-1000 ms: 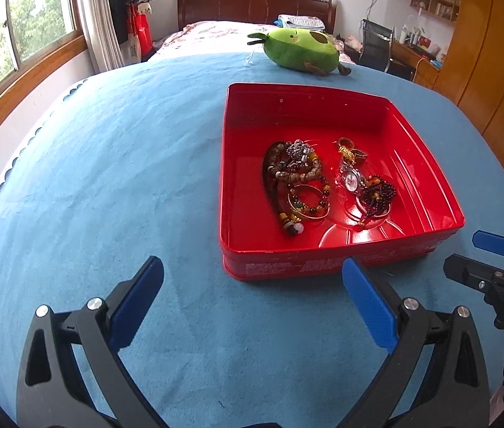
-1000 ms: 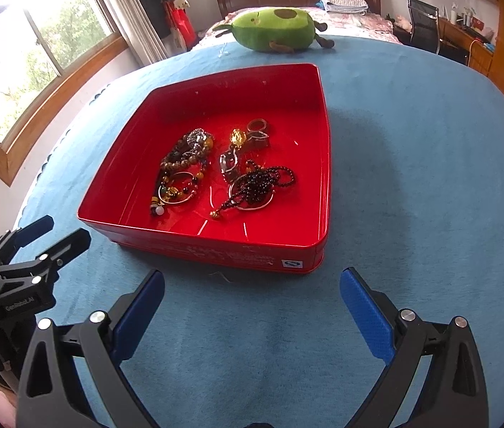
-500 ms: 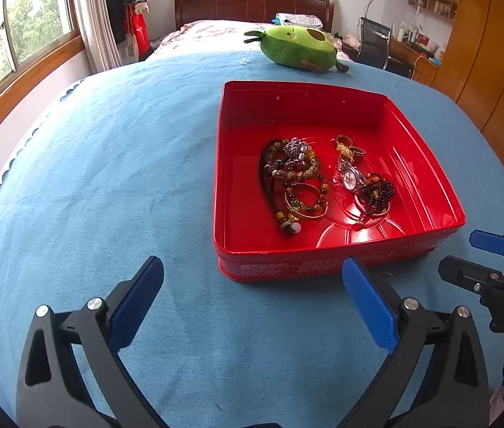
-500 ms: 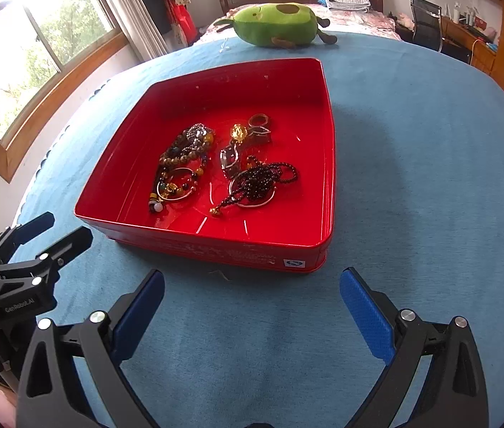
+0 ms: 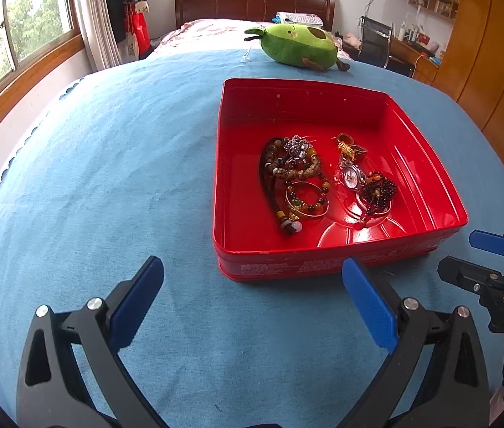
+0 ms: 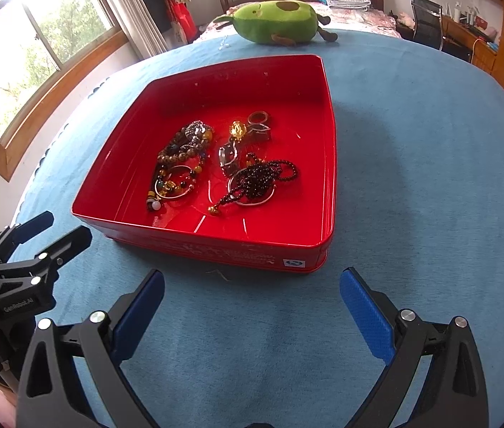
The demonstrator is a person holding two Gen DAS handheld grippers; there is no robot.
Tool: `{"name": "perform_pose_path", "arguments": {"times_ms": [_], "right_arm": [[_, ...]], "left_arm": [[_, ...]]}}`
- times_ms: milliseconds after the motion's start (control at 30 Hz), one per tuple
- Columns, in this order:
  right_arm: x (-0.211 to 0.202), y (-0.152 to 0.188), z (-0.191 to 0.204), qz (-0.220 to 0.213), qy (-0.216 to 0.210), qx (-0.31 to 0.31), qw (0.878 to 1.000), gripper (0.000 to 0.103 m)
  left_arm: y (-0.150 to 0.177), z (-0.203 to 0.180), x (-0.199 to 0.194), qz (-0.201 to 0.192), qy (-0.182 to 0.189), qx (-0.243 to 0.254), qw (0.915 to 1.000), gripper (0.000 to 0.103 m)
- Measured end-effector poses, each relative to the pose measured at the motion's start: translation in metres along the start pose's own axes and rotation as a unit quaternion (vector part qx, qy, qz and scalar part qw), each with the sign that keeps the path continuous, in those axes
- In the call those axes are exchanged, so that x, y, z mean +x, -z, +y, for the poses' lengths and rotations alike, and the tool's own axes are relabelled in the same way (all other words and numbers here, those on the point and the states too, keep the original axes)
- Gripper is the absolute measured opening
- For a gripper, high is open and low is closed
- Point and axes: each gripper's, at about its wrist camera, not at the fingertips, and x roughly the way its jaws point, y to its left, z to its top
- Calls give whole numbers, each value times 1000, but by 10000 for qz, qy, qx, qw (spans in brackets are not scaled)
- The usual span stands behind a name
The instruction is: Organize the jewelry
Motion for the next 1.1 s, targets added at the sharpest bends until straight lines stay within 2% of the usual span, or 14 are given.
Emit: {"name": "perform_pose_path", "arguments": {"times_ms": [1100], "right_arm": [[2,0,1,29,18,-64,10000,99]], "left_arm": [[-1,3,3,-40,-117,0,9999,100]]}}
